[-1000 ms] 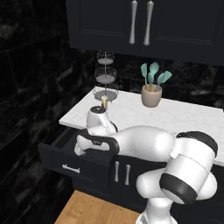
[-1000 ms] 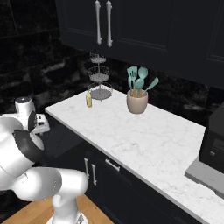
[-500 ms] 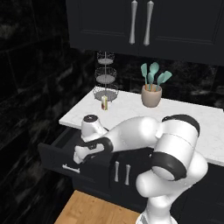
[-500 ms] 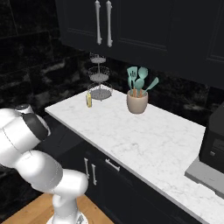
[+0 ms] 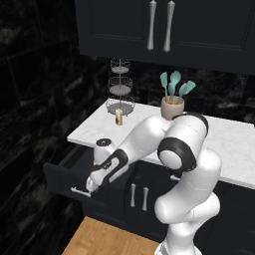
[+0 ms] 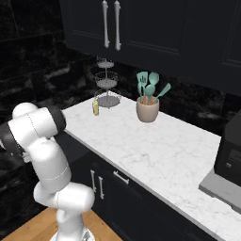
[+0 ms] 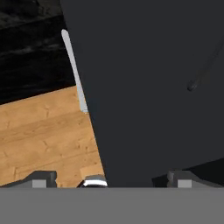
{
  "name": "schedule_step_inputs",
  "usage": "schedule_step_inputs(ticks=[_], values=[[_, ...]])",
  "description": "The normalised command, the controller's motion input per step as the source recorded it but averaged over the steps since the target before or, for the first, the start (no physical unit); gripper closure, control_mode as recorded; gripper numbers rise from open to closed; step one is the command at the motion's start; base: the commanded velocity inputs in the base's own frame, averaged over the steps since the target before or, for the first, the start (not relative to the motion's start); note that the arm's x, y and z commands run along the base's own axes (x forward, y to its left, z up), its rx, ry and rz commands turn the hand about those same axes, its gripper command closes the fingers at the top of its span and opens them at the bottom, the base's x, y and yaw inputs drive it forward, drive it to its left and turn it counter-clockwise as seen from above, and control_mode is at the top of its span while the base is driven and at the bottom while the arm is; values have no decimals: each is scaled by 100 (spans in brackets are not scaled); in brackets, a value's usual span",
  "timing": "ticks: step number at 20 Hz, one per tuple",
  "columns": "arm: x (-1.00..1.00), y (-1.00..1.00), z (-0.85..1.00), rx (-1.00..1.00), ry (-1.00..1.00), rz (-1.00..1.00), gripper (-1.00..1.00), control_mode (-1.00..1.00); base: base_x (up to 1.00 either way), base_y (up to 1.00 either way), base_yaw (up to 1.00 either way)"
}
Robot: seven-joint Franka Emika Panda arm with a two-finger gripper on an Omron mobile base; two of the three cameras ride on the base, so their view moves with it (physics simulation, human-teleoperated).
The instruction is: Pick the ladle from the drawer and place it on the counter.
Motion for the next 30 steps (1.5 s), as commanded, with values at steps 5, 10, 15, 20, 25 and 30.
schedule_step_inputs(ticks=[5,10,15,20,25,30], values=[[3,0,-31,-11,1,6,-100,-100,0,0,0],[-15,5,-16,-7,1,6,-100,-100,0,0,0],[-93,37,0,-1,0,16,-100,-100,0,0,0],[-100,48,0,-3,0,21,-100,-100,0,0,0],[-100,45,0,-1,0,20,-100,-100,0,0,0],[-83,39,46,0,-13,10,-100,-100,0,0,0]])
